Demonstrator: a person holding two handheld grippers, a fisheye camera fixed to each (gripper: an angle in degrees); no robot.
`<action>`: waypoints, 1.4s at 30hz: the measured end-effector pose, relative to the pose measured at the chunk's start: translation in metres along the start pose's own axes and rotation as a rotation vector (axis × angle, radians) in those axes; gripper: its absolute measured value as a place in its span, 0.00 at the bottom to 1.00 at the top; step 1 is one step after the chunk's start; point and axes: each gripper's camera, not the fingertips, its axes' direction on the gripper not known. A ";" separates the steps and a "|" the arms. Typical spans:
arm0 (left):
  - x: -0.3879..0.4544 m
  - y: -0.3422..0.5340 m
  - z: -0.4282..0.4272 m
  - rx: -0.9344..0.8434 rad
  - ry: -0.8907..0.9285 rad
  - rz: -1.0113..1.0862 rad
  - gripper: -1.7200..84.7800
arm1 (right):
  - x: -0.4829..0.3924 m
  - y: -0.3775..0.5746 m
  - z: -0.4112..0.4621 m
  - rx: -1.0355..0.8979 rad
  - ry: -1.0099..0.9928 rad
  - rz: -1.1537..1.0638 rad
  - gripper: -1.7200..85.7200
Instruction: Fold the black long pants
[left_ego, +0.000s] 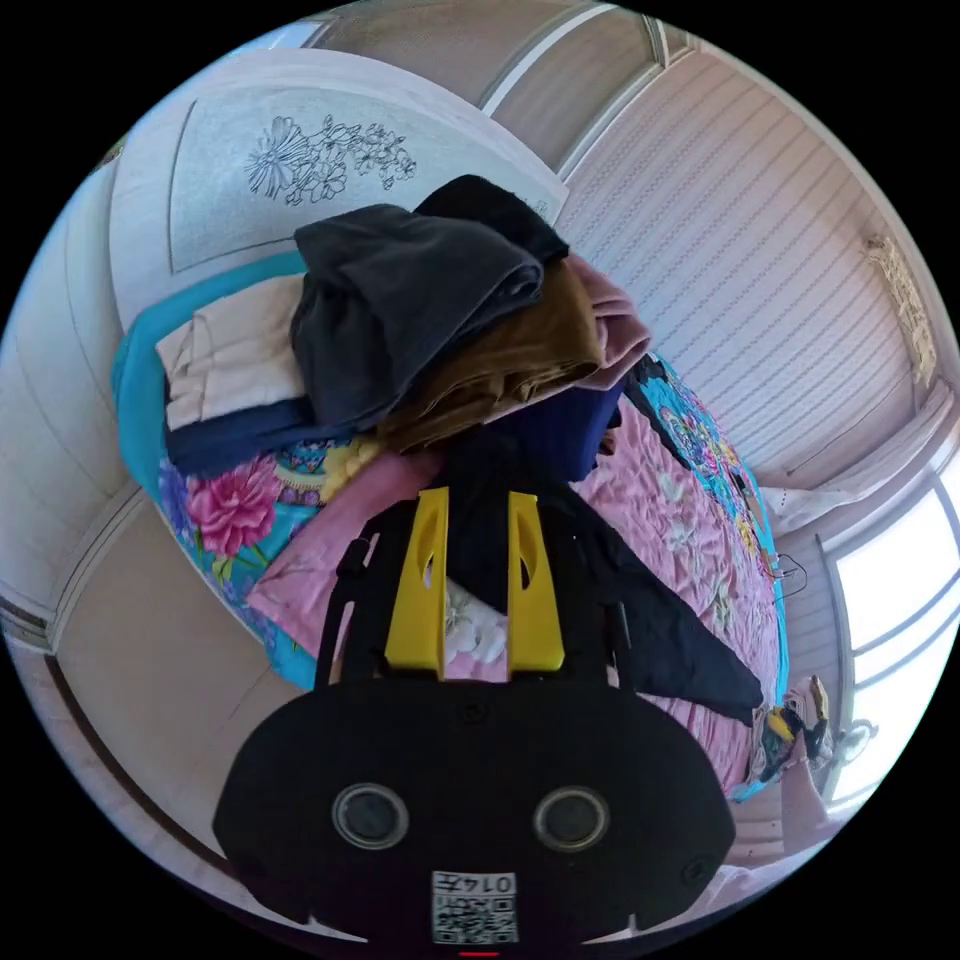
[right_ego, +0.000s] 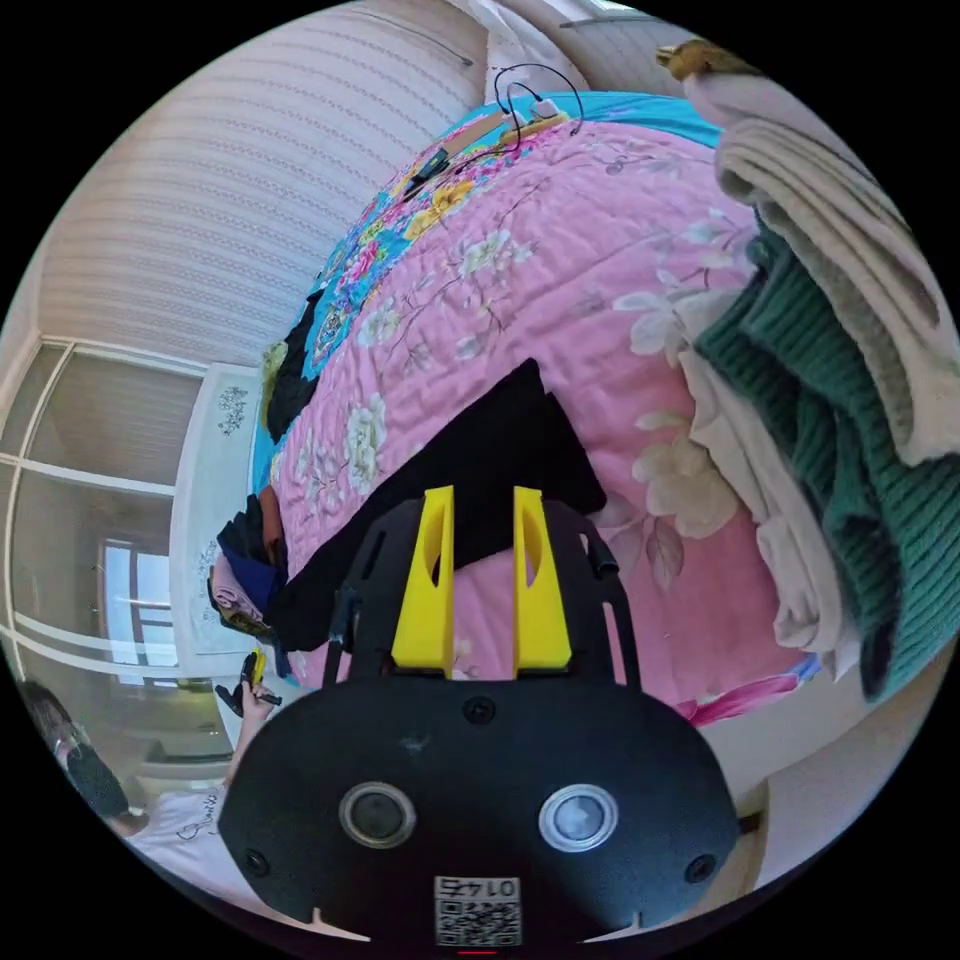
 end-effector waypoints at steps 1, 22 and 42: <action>-0.005 0.005 0.004 -0.015 0.000 -0.020 0.13 | 0.008 0.007 0.003 0.019 -0.020 0.023 0.13; 0.033 0.000 0.063 -0.102 0.180 -0.129 0.04 | 0.079 0.052 0.037 0.172 -0.287 0.189 0.04; 0.149 0.050 -0.017 -0.228 -0.220 0.407 0.10 | 0.164 0.214 -0.101 0.285 -0.037 0.156 0.08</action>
